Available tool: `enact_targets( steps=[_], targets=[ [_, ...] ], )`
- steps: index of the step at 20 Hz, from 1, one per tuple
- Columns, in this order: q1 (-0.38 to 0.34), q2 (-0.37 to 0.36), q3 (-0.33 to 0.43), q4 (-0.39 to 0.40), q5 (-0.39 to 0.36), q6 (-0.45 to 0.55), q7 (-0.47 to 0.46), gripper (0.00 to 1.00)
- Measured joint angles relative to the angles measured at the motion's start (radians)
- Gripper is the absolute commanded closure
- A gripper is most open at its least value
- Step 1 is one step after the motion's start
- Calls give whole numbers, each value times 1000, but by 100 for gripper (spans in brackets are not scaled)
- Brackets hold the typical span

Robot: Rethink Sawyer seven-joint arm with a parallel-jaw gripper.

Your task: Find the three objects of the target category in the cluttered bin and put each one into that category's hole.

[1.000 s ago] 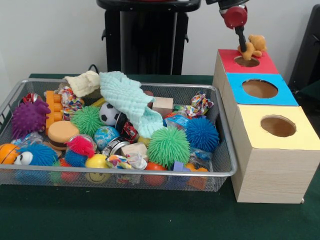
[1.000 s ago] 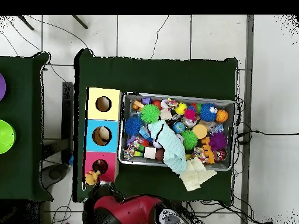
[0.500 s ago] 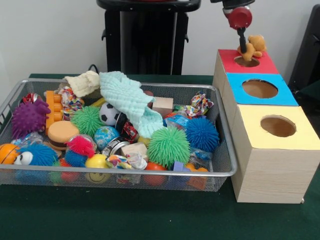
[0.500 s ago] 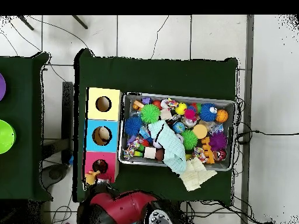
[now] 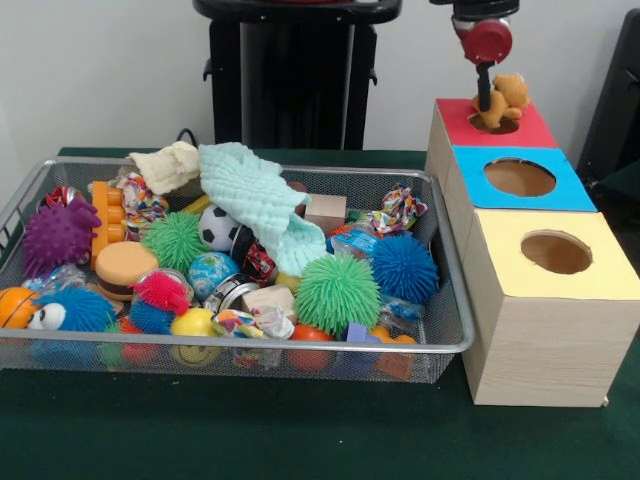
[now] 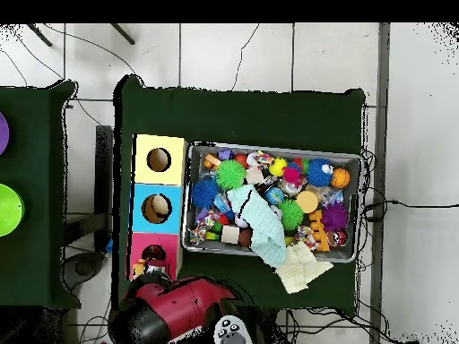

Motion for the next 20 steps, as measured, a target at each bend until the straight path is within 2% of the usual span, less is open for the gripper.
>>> enact_targets(
  steps=[1, 8, 20],
  targets=[
    [0, 4, -9, -33, 1, 43, 0, 100],
    [2, 33, -27, -115, 3, 130, 0, 100],
    [21, 42, -39, -140, 4, 165, 0, 100]
  ],
)
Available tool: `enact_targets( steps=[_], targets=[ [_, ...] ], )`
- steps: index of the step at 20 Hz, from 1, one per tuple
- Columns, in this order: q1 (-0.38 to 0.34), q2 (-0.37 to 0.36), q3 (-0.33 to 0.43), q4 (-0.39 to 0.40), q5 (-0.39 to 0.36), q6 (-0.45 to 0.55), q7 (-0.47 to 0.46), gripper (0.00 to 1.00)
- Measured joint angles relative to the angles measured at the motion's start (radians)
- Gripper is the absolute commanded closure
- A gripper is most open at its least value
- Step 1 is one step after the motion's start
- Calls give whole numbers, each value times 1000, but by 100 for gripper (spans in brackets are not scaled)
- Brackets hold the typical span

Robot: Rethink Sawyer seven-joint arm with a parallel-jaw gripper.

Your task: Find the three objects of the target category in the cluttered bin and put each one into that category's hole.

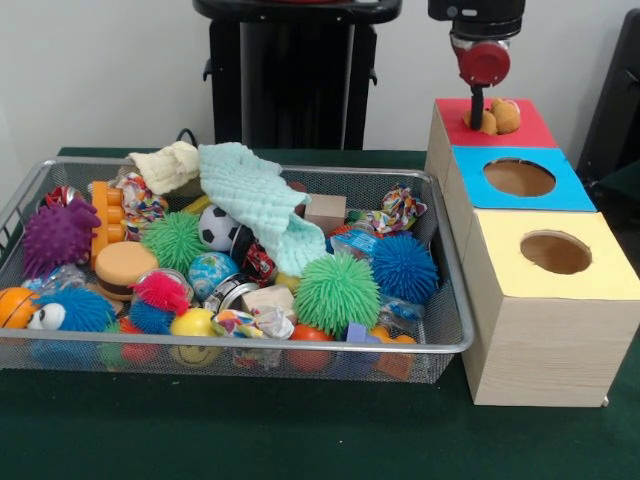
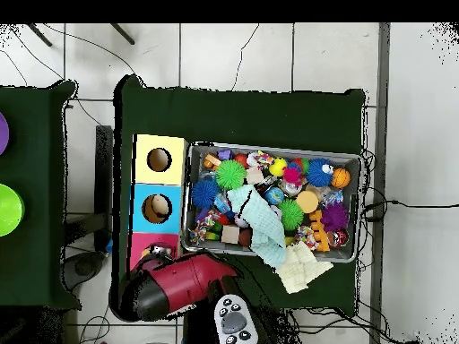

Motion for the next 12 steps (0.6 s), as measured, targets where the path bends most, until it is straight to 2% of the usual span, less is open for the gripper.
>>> enact_targets(
  steps=[9, 10, 12],
  targets=[
    [34, 0, -31, -10, 0, 1, 0, 100],
    [37, 0, -34, -11, 0, 1, 0, 0],
    [44, -1, -35, -10, 1, 2, 0, 0]
  ],
)
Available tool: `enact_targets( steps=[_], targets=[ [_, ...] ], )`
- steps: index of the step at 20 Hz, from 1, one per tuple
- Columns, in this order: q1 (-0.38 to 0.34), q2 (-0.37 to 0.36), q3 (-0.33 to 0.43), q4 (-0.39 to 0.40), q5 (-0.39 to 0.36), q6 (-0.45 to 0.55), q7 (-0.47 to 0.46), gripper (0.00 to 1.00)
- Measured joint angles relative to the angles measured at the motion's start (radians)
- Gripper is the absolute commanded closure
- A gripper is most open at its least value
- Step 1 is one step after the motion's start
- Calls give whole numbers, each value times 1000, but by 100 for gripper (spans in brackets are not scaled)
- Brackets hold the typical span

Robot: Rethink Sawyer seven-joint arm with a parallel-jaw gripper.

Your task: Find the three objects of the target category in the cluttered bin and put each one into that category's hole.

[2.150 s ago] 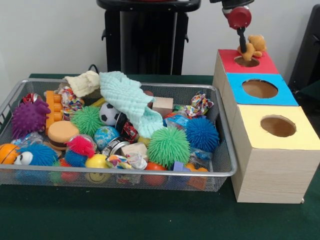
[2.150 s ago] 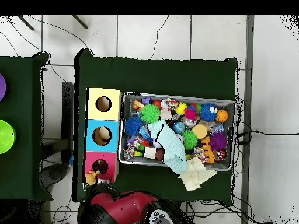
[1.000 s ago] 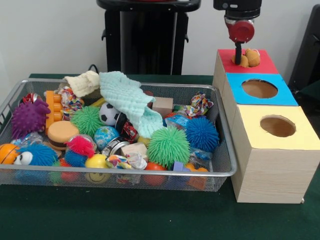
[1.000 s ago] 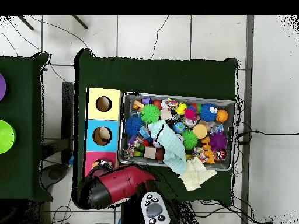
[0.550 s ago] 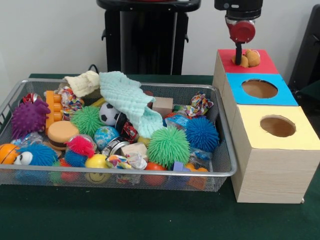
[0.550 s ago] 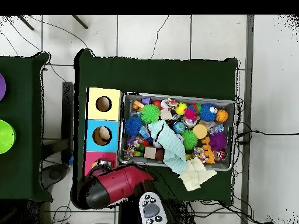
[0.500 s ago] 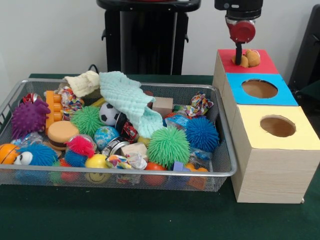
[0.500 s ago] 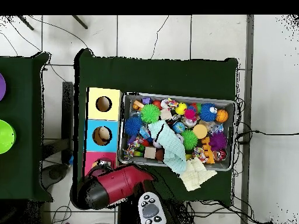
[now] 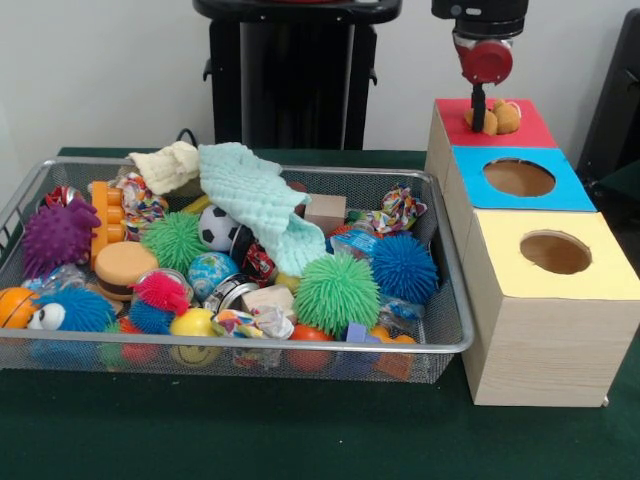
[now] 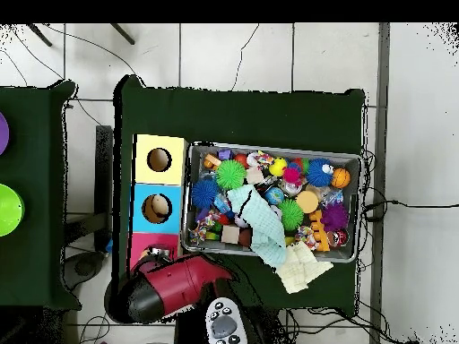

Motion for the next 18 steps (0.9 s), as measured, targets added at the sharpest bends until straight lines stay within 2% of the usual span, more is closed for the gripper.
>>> enact_targets(
  steps=[18],
  targets=[
    [20, 9, -29, -27, -1, -2, 0, 0]
  ],
)
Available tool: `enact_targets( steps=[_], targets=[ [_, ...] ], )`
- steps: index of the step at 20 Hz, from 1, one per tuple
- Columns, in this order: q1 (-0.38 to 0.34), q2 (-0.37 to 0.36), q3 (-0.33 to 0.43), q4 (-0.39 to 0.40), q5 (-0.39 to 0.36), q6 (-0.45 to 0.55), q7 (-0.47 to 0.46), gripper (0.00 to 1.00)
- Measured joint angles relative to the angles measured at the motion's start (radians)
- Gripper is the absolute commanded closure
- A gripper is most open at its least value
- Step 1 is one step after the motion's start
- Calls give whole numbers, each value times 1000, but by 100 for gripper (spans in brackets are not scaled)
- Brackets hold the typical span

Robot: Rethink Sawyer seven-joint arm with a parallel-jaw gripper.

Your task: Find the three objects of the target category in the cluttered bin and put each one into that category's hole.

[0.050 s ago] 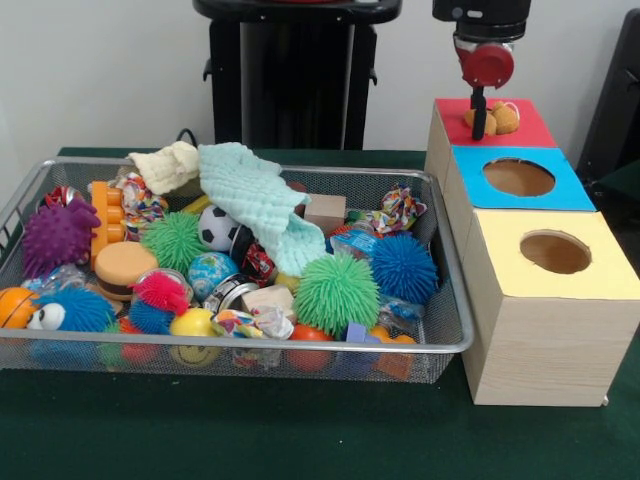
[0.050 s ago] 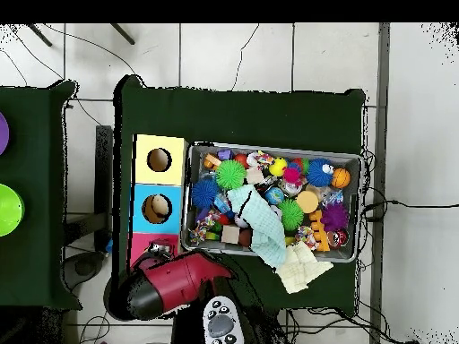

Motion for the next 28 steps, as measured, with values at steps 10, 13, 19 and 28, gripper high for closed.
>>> enact_targets(
  steps=[10, 13, 19, 28],
  targets=[
    [-1, -9, 0, 0, 0, 15, 0, 0],
    [-2, -16, 0, 0, 0, 28, 0, 0],
    [-43, -61, 5, 5, 4, 125, 0, 0],
    [-104, -131, -6, 9, 4, 287, 0, 0]
  ],
)
